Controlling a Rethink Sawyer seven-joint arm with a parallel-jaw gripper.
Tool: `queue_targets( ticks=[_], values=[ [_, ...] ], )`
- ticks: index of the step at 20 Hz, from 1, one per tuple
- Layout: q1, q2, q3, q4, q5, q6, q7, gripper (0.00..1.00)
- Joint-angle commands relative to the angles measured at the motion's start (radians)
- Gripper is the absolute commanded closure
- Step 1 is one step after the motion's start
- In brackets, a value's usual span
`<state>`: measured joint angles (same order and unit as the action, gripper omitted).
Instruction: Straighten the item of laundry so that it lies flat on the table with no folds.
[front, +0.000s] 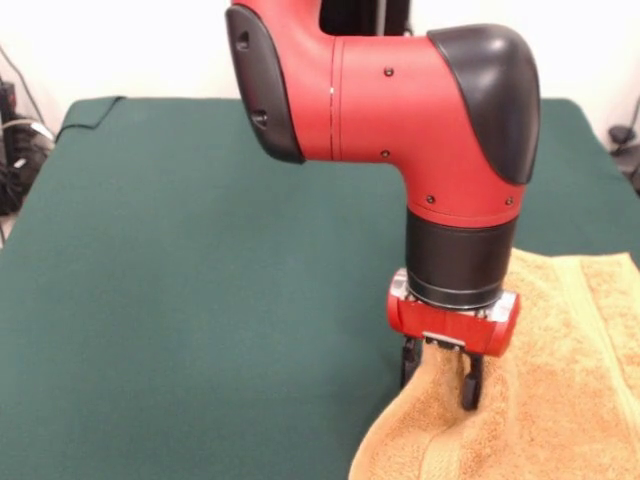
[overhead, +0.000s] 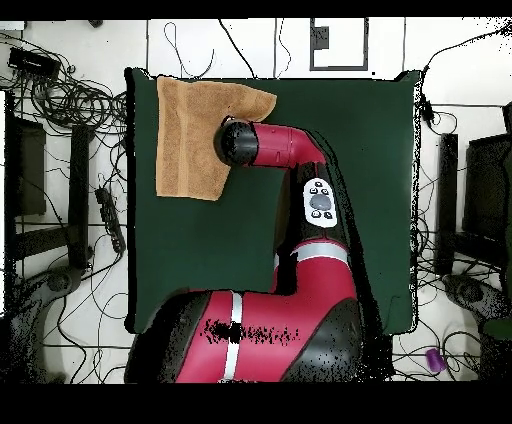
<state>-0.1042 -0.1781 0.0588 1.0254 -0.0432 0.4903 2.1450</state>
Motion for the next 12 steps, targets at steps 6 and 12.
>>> queue_targets(
  ticks=[6,12],
  values=[
    [-0.014,0.046,0.096,0.085,-0.045,0.109,-0.090,0.00],
    [-0.013,0.046,0.093,0.088,-0.041,0.100,-0.073,1.00]
  ],
)
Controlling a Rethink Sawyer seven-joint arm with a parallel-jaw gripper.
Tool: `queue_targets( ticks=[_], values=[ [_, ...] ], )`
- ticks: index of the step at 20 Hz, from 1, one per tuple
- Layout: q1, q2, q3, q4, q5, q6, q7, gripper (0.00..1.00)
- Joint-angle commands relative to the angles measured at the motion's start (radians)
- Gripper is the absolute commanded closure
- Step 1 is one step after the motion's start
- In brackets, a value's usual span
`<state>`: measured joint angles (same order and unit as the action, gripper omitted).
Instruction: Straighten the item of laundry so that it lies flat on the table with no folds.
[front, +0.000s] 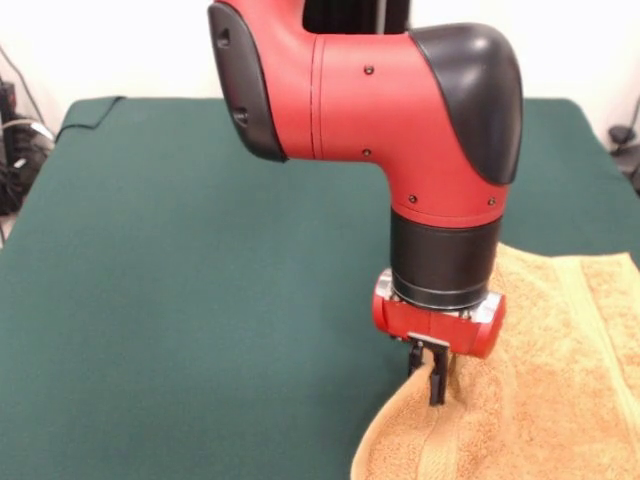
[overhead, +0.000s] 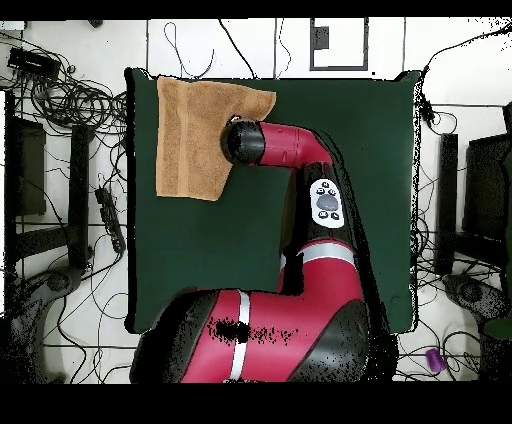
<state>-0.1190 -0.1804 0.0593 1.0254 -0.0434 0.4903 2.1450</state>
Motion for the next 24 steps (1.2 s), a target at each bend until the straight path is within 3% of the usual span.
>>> queue_targets(
  ticks=[1,5,24],
  values=[
    [0.009,0.050,0.085,0.081,-0.037,0.115,-0.064,1.00],
    [0.016,0.047,0.076,0.086,-0.033,0.107,-0.043,1.00],
    [-0.075,-0.066,0.100,0.221,-0.080,0.138,-0.165,1.00]
  ],
)
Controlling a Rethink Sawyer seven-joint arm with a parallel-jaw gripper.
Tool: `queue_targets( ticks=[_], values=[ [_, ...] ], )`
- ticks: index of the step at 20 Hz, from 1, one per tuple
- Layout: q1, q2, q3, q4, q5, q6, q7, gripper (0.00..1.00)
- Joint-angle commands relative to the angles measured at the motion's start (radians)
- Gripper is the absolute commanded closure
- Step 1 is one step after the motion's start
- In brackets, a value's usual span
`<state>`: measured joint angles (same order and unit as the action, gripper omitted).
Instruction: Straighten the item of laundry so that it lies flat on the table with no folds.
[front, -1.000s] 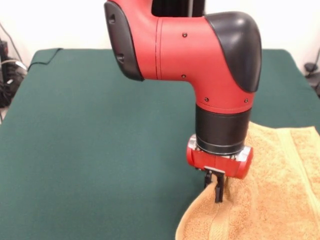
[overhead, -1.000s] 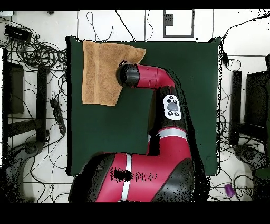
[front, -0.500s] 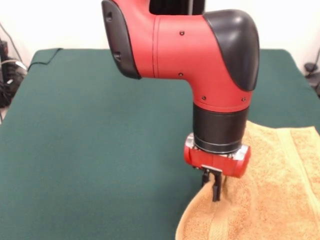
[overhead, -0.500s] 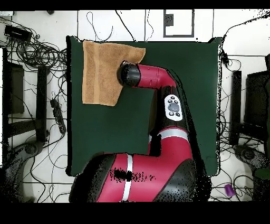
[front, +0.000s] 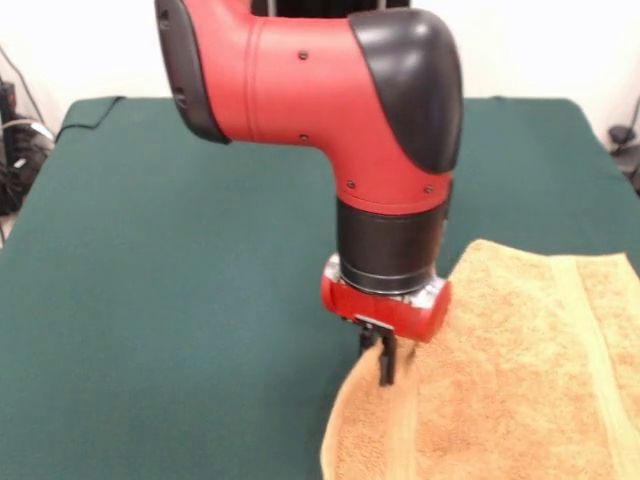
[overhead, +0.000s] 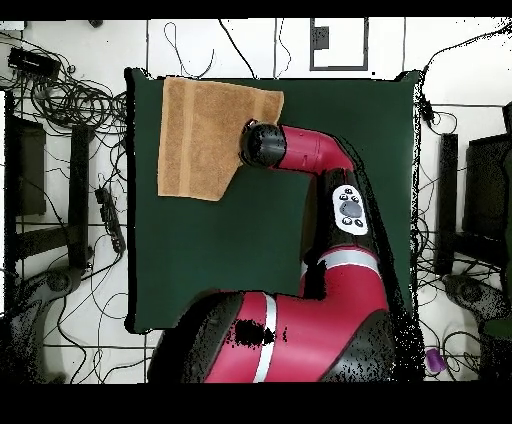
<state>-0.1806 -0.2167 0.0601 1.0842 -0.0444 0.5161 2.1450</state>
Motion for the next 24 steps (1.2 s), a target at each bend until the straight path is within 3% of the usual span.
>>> queue_targets(
  ticks=[1,10,24],
  values=[
    [-0.016,-0.034,0.100,0.170,-0.082,0.110,-0.167,1.00],
    [-0.044,-0.069,0.118,0.229,-0.129,0.072,-0.151,1.00],
    [-0.101,-0.121,0.152,0.255,-0.206,0.117,-0.205,1.00]
  ],
)
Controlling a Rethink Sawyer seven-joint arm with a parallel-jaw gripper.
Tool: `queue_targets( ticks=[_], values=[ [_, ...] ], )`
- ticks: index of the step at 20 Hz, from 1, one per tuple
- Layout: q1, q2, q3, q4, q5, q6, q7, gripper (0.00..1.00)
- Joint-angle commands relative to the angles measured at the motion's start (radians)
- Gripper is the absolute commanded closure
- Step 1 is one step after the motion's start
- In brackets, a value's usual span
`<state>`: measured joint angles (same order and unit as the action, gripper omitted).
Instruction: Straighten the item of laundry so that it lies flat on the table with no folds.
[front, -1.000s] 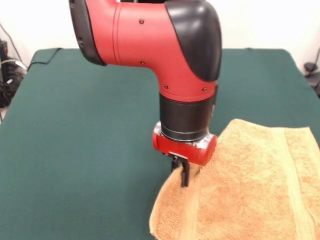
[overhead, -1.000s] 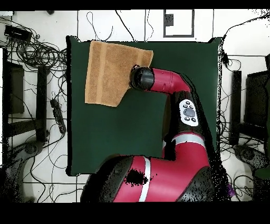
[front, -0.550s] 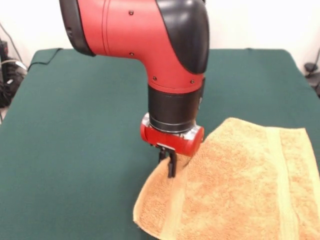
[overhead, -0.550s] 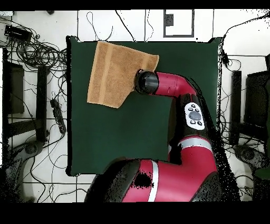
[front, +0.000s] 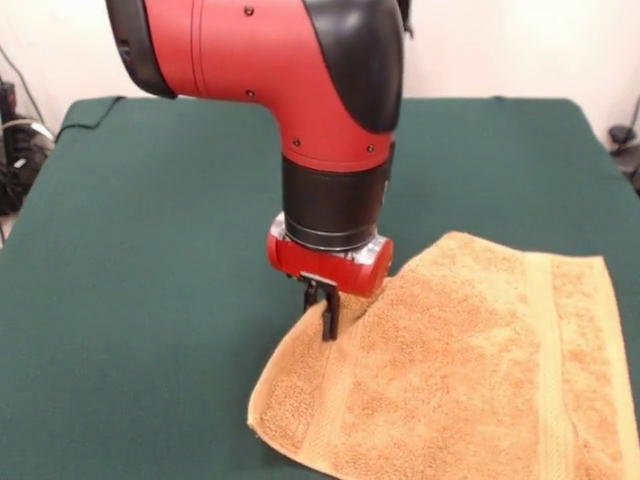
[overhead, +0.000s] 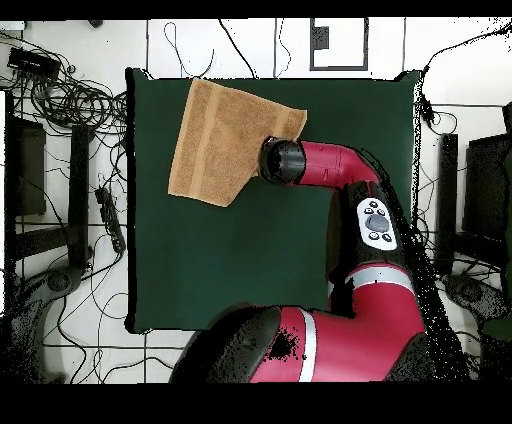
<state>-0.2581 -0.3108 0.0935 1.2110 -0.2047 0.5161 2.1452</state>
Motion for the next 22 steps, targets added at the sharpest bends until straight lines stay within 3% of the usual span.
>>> queue_targets(
  ticks=[1,14,22],
  values=[
    [-0.029,-0.035,0.121,0.130,-0.053,0.123,-0.210,1.00],
    [-0.159,-0.085,0.208,0.132,-0.122,0.238,-0.335,1.00],
    [-0.195,-0.086,0.244,0.160,-0.162,0.211,-0.298,1.00]
  ],
)
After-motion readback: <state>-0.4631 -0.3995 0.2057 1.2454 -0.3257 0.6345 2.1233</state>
